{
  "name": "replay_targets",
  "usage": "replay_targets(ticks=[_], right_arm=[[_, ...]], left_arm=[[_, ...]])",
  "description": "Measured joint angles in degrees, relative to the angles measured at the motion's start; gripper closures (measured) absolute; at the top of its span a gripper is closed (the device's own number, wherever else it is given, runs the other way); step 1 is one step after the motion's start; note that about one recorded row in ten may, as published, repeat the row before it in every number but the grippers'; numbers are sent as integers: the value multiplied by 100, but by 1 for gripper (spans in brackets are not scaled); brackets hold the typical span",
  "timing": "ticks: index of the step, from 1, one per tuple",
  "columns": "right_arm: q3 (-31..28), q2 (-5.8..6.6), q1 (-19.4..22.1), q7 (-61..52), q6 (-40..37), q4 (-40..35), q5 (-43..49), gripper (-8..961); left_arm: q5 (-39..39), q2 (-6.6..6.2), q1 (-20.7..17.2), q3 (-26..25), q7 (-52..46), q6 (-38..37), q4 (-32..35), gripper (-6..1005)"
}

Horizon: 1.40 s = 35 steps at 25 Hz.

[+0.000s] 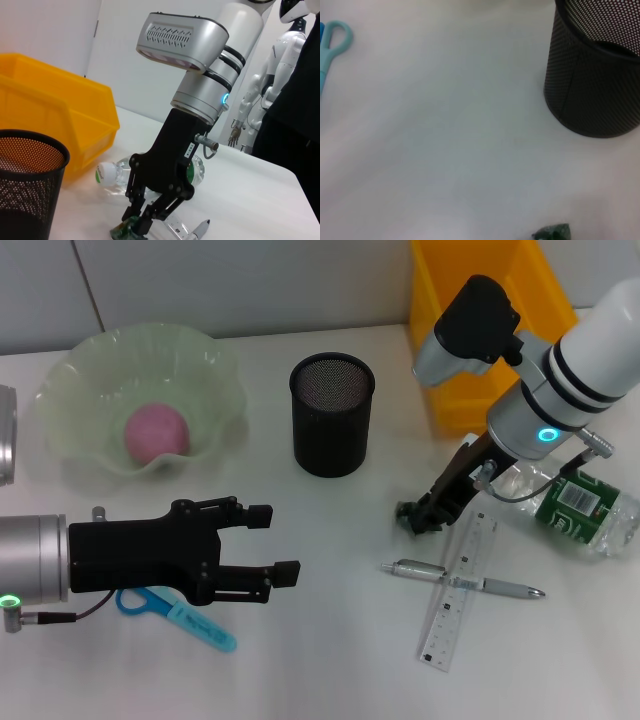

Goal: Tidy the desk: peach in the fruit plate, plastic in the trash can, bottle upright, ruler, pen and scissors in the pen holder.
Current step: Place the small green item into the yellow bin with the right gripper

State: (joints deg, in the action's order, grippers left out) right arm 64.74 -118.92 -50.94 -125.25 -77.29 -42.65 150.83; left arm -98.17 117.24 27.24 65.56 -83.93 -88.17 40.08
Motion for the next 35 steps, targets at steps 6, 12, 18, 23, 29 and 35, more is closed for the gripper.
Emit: replay_targets(ticks=[6, 12, 18, 23, 29, 35], right_arm=[[-85, 0, 142, -38, -380, -524, -61, 758], [-258, 2, 468, -192, -1079, -1651, -268, 771], [-799, 29, 674, -367, -1636, -2760, -332, 770], [-1371, 63, 725, -493, -1759, -3366, -335, 770], [-1839, 218, 682, -705, -1478, -3522, -186, 758], [-1985, 257, 651, -930, -667, -3317, 219, 740]], left_arm=[[0, -6, 0, 0, 0, 10, 0, 135], [0, -14, 6, 0, 0, 17, 0, 136], [0, -18, 16, 0, 0, 22, 0, 136], [0, -18, 15, 0, 0, 18, 0, 136], [0, -17, 7, 0, -25, 7, 0, 135], [0, -17, 10, -8, -43, 7, 0, 135]])
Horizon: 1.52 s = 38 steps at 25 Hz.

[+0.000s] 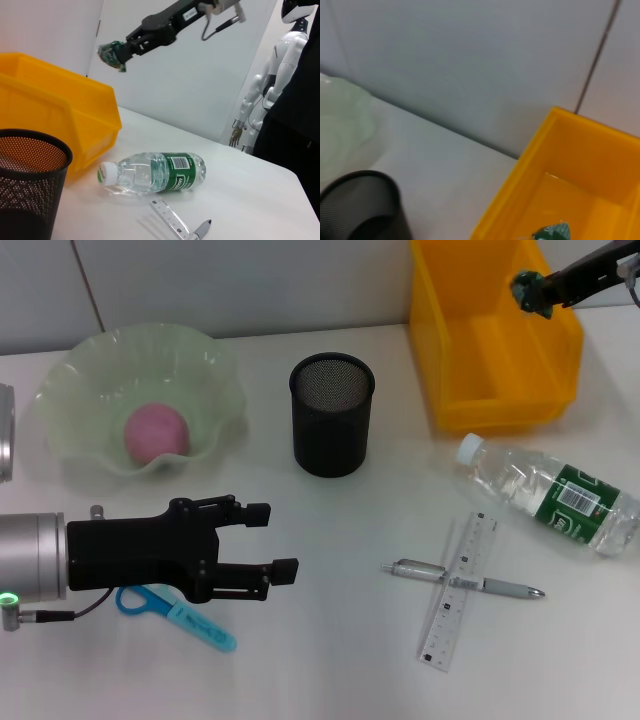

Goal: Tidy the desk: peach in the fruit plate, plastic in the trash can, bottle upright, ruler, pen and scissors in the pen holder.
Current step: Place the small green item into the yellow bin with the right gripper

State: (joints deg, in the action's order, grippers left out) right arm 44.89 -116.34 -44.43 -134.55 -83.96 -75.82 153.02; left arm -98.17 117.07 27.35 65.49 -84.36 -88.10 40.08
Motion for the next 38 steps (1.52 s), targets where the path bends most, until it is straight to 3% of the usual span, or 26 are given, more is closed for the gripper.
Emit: replay_targets(ticks=[9, 16, 30, 33, 38], right_arm=[[76, 140, -157, 24, 1351, 1404, 72, 712], [102, 205, -377, 276, 1913, 2381, 88, 691], [377, 109, -380, 255, 2200, 2466, 145, 648], [372, 107, -378, 254, 2203, 2466, 150, 408], [360, 92, -338, 254, 2202, 2366, 133, 243]], left_arm=[[0, 0, 16, -1, -3, -6, 0, 136], [0, 0, -2, -2, 6, -18, 0, 136], [0, 0, -34, -1, 4, -51, 0, 135], [0, 2, -35, -1, 6, -51, 0, 136], [0, 8, -37, -1, -2, -51, 0, 136]])
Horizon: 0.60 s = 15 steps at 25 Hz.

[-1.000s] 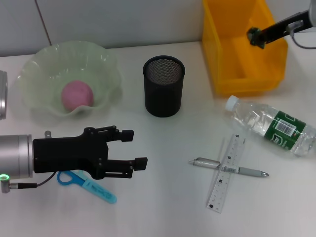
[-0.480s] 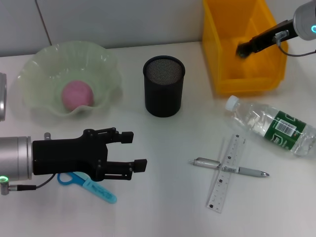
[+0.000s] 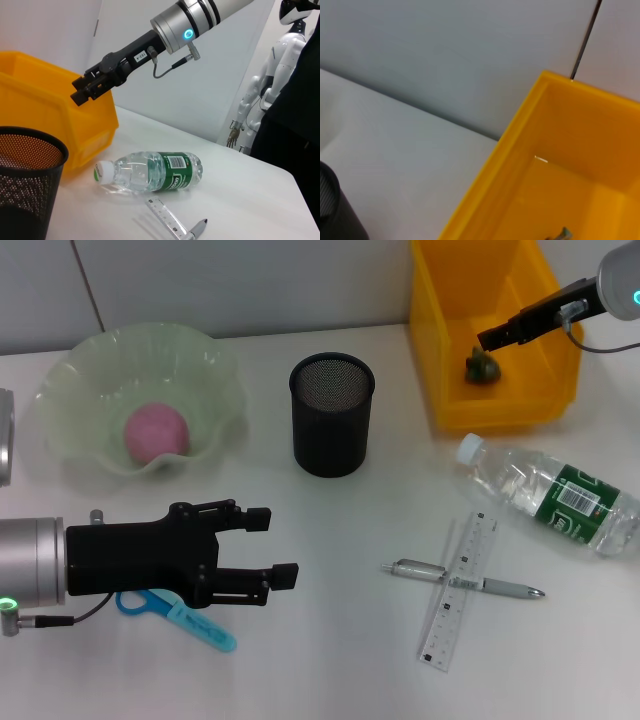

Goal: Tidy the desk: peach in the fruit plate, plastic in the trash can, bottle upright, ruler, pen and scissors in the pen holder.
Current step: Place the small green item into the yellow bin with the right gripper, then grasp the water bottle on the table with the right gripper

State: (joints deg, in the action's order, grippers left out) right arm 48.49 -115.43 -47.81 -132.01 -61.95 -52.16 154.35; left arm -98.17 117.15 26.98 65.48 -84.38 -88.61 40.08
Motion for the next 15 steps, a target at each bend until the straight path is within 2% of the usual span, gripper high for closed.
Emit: replay_targets(ticks=[3, 6, 9, 15], right_arm=[[-44, -88, 67, 0, -109, -275, -20, 243], [-18, -246, 260, 0, -319, -827, -103, 242], [-6, -342, 424, 0, -632, -1384, -303, 242], [-61, -307, 726, 0, -1365, -1998, -1143, 241]], left_arm=[[0, 0, 0, 0, -12, 1, 0, 136], [0, 1, 0, 1, -18, 2, 0, 136], [0, 0, 0, 0, -27, 2, 0, 136], [0, -7, 0, 1, -41, 2, 0, 135]])
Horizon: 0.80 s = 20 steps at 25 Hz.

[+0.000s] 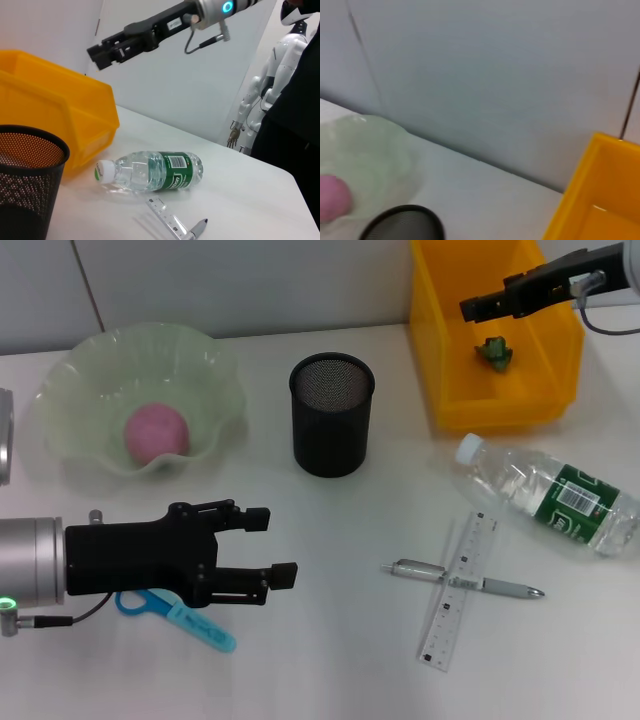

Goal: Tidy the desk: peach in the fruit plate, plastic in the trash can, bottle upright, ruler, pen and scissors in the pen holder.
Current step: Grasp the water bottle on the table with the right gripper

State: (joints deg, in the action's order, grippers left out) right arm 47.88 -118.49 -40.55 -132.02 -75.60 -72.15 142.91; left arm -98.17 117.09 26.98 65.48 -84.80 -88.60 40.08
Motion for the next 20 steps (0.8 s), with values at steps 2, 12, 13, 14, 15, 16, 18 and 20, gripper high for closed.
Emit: replay_targets(ticks=[2, 12, 13, 14, 15, 16, 18, 20], right_arm=[[-5, 4, 106, 1, -178, -177, -189, 241], [-7, 22, 505, 172, -1064, -663, -941, 240], [-6, 23, 524, 207, -1130, -673, -978, 240], [-9, 25, 563, 304, -1289, -683, -1058, 240], [-9, 25, 563, 304, -1289, -683, -1058, 239], [-13, 26, 594, 431, -1433, -670, -1157, 239], [-13, 27, 606, 502, -1501, -652, -1214, 239], [-10, 28, 628, 614, -1612, -622, -1290, 239]], left_arm=[[0, -1, 0, 0, -1, 0, 0, 135], [0, -19, 0, 0, -47, -53, 0, 136], [0, -22, 0, -1, -50, -57, 0, 136], [0, -22, 0, 0, -51, -58, 0, 136], [0, -22, 0, 0, -51, -58, 0, 136], [0, -22, 0, -1, -52, -60, 0, 136], [0, -22, 0, 0, -53, -61, 0, 136], [0, -22, 0, 0, -54, -62, 0, 136]])
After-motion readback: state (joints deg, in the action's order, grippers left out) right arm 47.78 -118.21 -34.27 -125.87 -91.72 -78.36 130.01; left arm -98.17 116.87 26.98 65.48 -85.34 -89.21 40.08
